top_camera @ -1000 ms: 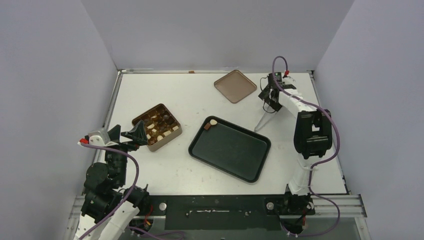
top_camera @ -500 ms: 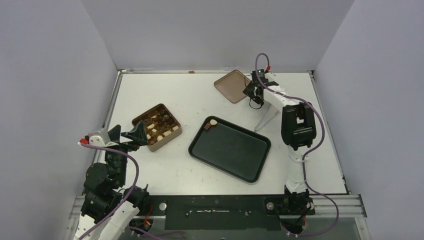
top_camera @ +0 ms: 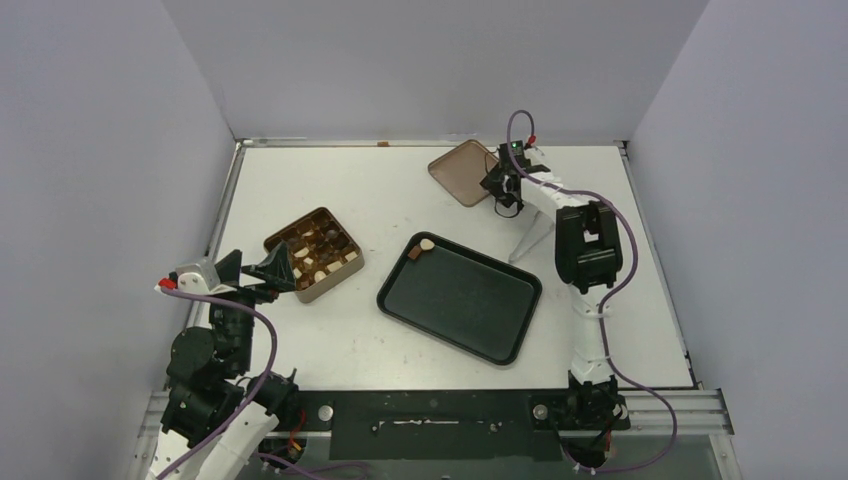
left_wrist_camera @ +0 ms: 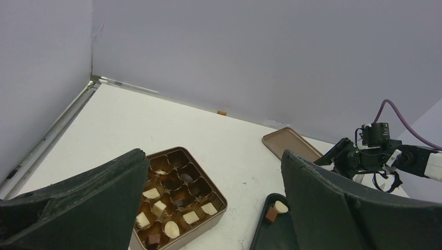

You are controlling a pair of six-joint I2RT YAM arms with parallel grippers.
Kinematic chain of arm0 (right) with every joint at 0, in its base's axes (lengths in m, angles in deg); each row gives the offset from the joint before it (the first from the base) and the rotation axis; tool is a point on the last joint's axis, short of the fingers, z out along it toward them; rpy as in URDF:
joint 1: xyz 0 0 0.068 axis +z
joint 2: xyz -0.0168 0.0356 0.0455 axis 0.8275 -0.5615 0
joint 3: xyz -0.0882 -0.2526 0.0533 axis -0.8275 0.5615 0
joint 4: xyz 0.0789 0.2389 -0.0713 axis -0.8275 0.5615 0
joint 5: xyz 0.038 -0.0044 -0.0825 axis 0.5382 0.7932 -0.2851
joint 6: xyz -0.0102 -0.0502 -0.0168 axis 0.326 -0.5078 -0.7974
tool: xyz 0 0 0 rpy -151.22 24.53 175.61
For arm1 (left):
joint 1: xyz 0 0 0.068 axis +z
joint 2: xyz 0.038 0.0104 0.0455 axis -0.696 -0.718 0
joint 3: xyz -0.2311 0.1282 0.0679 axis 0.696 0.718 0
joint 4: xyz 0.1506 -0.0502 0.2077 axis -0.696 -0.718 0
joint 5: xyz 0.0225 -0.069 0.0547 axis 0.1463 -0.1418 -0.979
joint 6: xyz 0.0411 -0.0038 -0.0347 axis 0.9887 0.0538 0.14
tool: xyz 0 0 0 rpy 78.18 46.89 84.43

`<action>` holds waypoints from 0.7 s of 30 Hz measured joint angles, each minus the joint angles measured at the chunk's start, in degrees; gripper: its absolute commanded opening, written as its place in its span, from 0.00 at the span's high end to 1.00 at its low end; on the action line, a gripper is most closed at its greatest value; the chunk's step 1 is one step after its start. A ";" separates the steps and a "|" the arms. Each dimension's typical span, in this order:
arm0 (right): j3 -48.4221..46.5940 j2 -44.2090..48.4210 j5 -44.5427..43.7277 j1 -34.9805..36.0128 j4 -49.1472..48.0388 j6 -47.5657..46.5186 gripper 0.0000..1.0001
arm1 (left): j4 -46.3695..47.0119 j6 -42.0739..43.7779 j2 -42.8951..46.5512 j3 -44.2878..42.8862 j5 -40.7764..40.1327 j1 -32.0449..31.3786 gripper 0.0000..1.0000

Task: Pack the chocolate
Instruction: Pick up the box lid from the center of the board.

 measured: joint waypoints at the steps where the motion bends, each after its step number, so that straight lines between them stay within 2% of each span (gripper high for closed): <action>1: -0.22 -0.17 0.15 0.00 -0.04 0.13 0.57 | 0.00 0.00 0.00 0.00 0.02 -0.04 0.03; 11: -6.27 -4.37 0.15 0.59 2.32 0.96 0.66 | 0.00 0.07 0.44 0.00 -0.02 -0.35 0.03; 21: -10.47 -6.38 -4.24 3.32 7.93 -0.61 0.78 | 0.00 0.15 0.59 0.00 -0.02 -0.37 0.03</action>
